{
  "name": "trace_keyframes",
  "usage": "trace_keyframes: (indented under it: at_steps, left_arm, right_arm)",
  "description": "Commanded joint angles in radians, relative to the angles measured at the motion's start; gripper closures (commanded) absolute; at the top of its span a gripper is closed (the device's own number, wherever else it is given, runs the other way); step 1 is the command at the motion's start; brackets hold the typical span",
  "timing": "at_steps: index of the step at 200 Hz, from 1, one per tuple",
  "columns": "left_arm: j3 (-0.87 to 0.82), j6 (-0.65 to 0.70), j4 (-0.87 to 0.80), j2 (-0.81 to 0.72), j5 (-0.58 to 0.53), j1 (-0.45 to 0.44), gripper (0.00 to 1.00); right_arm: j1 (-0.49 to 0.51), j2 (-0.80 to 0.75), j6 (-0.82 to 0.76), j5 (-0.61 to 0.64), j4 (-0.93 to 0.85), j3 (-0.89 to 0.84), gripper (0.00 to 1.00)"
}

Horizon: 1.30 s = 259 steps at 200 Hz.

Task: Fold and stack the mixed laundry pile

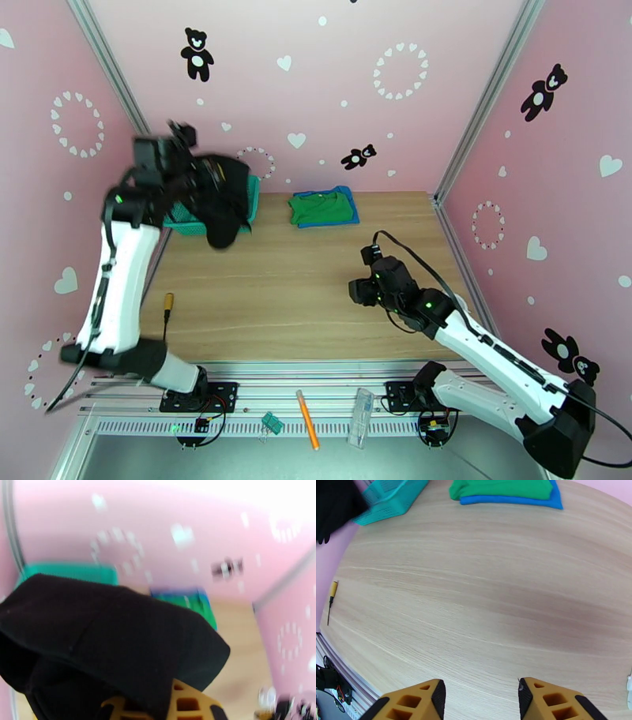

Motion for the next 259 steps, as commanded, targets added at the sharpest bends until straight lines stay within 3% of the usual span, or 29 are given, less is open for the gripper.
trace_keyframes:
  at_steps: [1,49,70,99,116,138,189,228,259]
  left_arm:
    - [-0.248,-0.067,0.162,-0.1,-0.058,-0.11,1.0]
    - [-0.67,-0.207,0.403,-0.091,-0.233,-0.361,1.0]
    - [-0.751,-0.256,0.49,-0.004,-0.314,-0.44,1.0]
    - [-0.763,-0.306,0.552,0.133,-0.331,-0.497,0.99]
    - [-0.729,-0.311,0.535,0.192,-0.31,-0.507,0.43]
    - [-0.674,-0.276,0.49,0.178,-0.306,-0.512,0.02]
    - [-0.532,-0.169,0.225,-0.037,-0.419,-0.508,0.01]
    - [-0.553,-0.195,0.057,-0.181,-0.434,-0.435,0.01]
    - [-0.678,-0.226,0.047,-0.276,-0.379,-0.317,0.02]
  right_arm:
    - [-0.014,-0.008,0.014,-0.028,0.009,-0.044,0.46]
    - [-0.016,0.027,0.038,-0.07,0.076,-0.116,0.44]
    - [-0.015,0.041,0.039,-0.073,0.088,-0.139,0.44]
    - [-0.017,0.04,0.036,-0.056,0.077,-0.151,0.4]
    - [-0.025,0.031,0.027,-0.053,0.067,-0.151,0.35]
    - [-0.042,0.023,-0.009,-0.092,0.06,-0.141,0.28]
    - [-0.003,0.182,-0.044,-0.237,0.081,0.022,0.27]
    - [0.162,0.532,-0.052,-0.204,0.112,0.32,0.24]
    - [0.263,0.79,-0.025,-0.132,0.056,0.54,0.24]
